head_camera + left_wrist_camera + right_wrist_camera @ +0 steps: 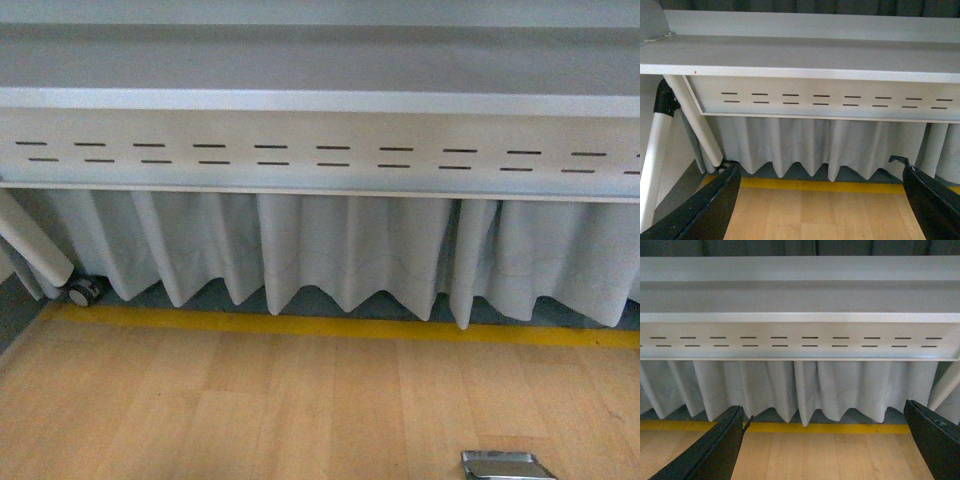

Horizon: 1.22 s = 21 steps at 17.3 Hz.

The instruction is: Open oven

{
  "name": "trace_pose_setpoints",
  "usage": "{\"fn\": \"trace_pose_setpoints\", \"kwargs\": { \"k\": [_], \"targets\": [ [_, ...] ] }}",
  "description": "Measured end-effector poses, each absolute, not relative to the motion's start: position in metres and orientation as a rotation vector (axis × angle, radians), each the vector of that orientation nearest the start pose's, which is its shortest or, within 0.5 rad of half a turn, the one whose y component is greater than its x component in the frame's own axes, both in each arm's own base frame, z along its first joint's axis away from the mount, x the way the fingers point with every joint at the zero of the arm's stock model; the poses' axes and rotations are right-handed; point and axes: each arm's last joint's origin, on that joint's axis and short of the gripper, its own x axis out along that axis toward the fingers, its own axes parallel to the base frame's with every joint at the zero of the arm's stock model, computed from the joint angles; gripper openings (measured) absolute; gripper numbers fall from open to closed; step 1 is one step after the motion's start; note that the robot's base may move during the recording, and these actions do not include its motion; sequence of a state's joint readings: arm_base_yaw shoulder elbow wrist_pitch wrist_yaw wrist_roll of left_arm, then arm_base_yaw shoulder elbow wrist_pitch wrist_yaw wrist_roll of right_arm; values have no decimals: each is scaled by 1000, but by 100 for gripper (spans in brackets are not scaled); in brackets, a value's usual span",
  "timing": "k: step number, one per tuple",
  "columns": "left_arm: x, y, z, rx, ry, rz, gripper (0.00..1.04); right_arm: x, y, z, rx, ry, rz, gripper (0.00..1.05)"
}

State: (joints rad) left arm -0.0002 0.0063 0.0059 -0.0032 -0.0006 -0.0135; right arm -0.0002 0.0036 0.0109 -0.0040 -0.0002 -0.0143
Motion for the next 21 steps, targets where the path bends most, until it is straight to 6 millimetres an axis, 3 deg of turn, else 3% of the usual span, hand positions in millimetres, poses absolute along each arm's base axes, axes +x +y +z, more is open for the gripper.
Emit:
{"fn": "trace_pose_setpoints", "kwargs": {
  "k": [21],
  "targets": [
    [98,0,165,-14,6,-1,98,97,0,166,-14,-1,-1,98]
  ]
}}
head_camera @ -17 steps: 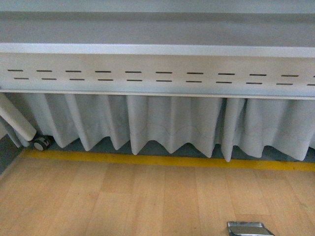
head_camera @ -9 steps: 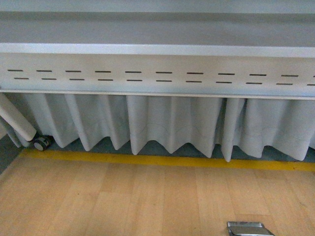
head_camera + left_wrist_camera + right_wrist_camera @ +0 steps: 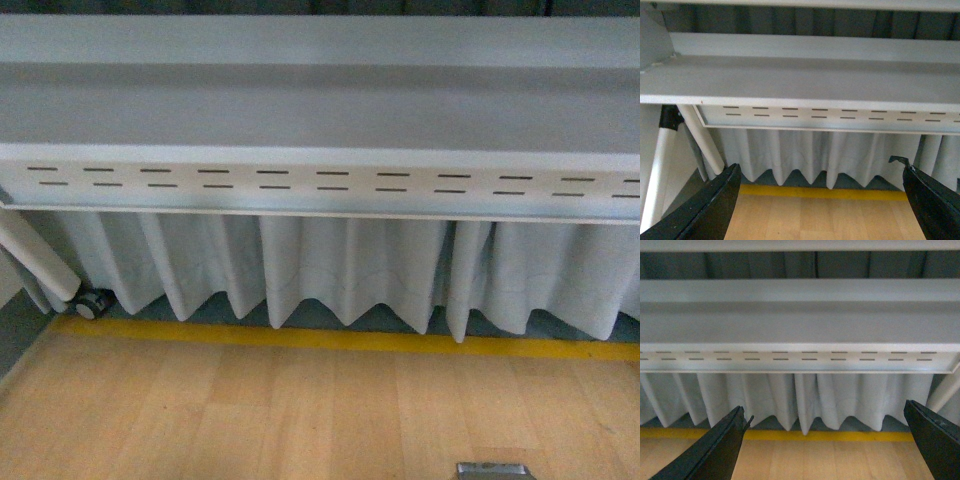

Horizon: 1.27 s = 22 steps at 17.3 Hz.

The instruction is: Open oven

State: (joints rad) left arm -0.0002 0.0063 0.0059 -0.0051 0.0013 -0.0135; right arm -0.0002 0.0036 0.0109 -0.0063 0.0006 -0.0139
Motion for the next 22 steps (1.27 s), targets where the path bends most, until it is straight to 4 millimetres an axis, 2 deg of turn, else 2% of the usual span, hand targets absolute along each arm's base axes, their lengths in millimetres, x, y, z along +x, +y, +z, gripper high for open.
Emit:
{"fn": "trace_pose_setpoints", "kwargs": {
  "k": [22],
  "targets": [
    [98,0,165,-10,3,0,98,97,0,167,-8,-3,0,98]
  ]
}}
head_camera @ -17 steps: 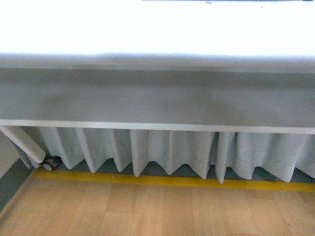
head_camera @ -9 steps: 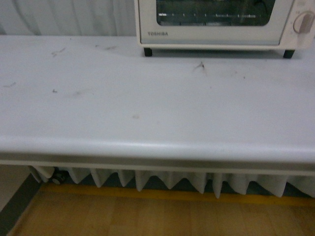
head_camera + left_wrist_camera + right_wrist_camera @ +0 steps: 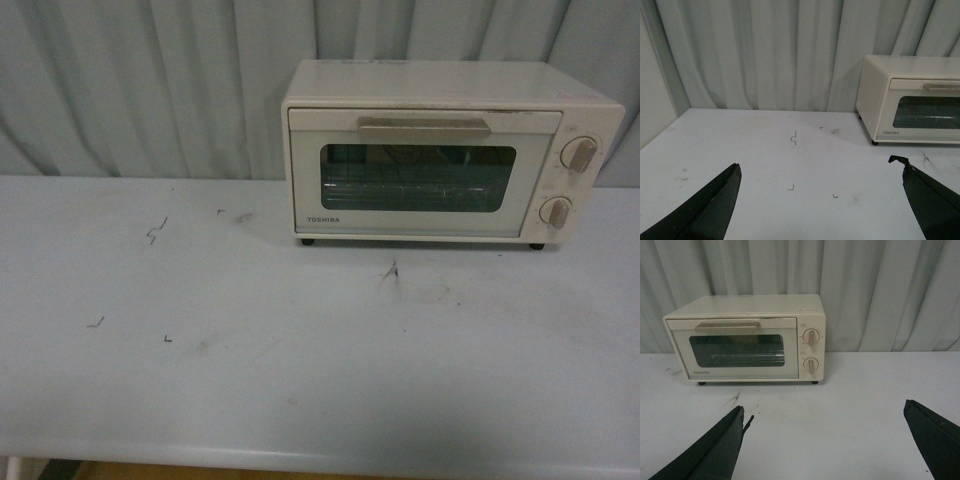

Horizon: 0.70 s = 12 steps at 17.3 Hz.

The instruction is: Open oven

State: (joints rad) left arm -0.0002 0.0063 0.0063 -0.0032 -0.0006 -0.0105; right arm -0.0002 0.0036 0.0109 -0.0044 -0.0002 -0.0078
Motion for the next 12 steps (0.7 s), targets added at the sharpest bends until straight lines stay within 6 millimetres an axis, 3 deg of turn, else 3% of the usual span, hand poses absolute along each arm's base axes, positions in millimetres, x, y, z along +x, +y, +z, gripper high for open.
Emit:
{"fn": "trace_pose_setpoints", "kwargs": {
  "k": [12],
  "targets": [
    [98,0,165,-10,3,0,98,97,0,167,-8,-3,0,98]
  ]
}}
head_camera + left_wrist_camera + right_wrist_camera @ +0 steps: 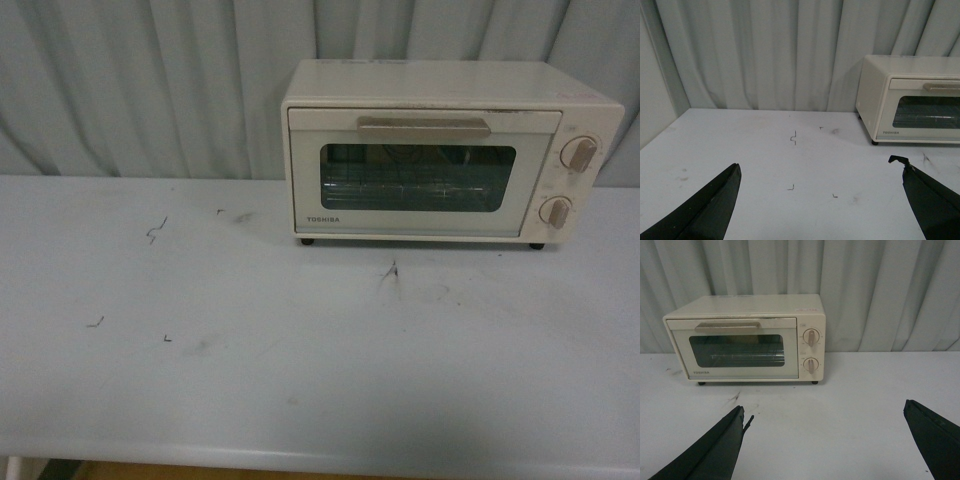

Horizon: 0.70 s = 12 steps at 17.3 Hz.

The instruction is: Open oven

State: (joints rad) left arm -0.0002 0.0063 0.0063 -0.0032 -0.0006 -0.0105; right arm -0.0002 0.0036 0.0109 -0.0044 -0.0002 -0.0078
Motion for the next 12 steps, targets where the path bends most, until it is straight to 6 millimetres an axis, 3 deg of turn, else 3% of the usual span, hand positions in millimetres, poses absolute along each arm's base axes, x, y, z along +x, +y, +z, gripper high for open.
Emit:
{"fn": "trace_pose_setpoints", "kwargs": {
  "k": [12],
  "targets": [
    [98,0,165,-10,3,0,98,97,0,167,-8,-3,0,98]
  ]
}}
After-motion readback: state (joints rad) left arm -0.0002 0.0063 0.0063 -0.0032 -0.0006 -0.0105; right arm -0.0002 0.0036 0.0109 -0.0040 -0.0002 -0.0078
